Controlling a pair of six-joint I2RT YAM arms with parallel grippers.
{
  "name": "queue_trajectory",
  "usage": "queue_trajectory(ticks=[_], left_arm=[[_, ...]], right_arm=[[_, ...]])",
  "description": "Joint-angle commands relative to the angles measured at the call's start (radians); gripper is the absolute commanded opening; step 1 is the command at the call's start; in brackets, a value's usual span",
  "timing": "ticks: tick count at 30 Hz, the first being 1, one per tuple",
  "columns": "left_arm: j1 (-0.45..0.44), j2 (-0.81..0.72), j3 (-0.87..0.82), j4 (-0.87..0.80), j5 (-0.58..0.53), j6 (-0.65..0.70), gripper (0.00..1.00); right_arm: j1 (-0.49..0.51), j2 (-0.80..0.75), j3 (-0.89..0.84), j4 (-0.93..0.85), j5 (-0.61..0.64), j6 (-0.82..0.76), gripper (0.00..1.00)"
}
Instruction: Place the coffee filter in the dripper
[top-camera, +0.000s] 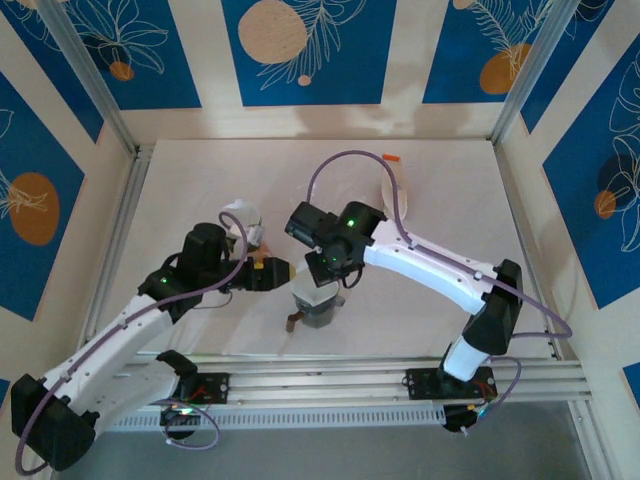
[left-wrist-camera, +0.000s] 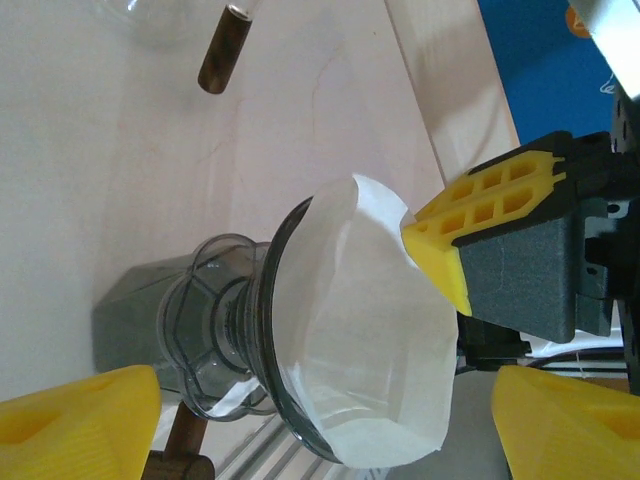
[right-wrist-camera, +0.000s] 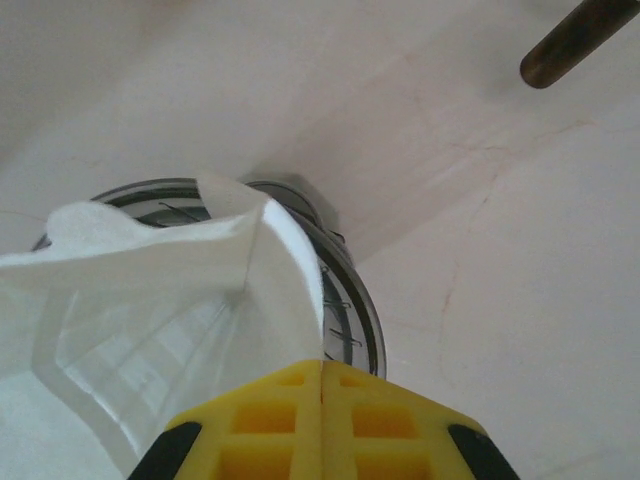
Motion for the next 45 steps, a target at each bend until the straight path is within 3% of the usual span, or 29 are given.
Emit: queue_trajectory(ticks=[1,15,18,22,24,27,34,45], left_arm=[[-0.024,0.014,0.014,-0.020,-0.025,0.043,0.84],[-0.037,0.043,-0.012,-0.084,-0.085,0.071,0.69],[-0.037,0.048,-0.015,-0.092,-0.083,0.075,0.67],[-0.038,0.049,-0.020,-0.093,-0.084,0.074,0.67],[-0.040,0.048,-0.020,-0.095,-0.086,0.074,0.67],[-0.040,0.048,-0.017,-0.094,-0.086,0.072,0.67],[-0.043,0.048,-0.028,-0.093,-0.091,0.066,0.66],[-0.044,0.047,-0.035,-0.092,-0.102,0.060,0.68]], right_arm=[[0.019,0.021,0.041,-0.063,0.076,-0.023,0.00],[0.038,0.022,0.043,-0.035,0.077,-0.024,0.01],[0.038,0.003,0.041,-0.017,0.084,-0.019,0.12],[0.038,-0.027,0.043,-0.001,0.108,-0.012,0.38],[0.032,-0.038,0.042,-0.001,0.112,-0.005,0.43],[0.020,-0.055,0.020,0.008,0.097,0.002,0.40],[0.016,-0.068,-0.052,0.041,0.052,0.014,0.15],[0.017,-0.067,-0.083,0.061,0.036,0.022,0.09]])
